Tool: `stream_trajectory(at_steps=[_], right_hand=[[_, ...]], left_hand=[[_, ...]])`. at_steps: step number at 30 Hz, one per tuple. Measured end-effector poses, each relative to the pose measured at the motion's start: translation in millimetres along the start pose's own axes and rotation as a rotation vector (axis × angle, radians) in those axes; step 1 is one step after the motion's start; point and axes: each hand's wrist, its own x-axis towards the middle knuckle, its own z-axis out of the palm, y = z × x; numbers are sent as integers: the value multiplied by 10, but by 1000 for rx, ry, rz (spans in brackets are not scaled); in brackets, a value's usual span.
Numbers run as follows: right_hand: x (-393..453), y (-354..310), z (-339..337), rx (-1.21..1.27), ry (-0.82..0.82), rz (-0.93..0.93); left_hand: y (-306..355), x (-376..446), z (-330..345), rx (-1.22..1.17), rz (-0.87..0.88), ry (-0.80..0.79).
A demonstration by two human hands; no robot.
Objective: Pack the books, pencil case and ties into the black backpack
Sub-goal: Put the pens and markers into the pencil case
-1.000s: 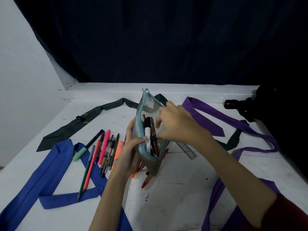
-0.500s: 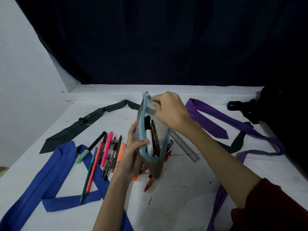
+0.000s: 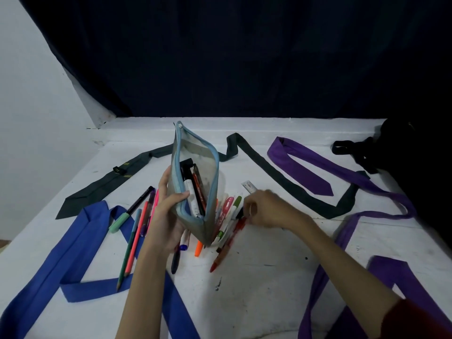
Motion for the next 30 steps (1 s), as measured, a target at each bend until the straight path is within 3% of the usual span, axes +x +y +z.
stream_trajectory(at_steps=[4, 9, 16, 21, 26, 30], right_hand=[[-75, -69, 191, -46, -170, -82], [-105, -134, 255, -155, -67, -213], [-131, -151, 287, -342, -65, -311], [-234, 95, 2, -112, -132, -62], [-191, 300, -18, 424, 31, 199], [-7, 76, 372, 389, 179, 275]], left_hand=[[-16, -1, -12, 7, -3, -1], [-43, 1, 22, 8, -11, -3], [-44, 2, 64, 23, -27, 3], [-15, -3, 47, 6, -32, 3], [-39, -5, 112, -16, -17, 9], [-79, -3, 137, 10, -22, 7]])
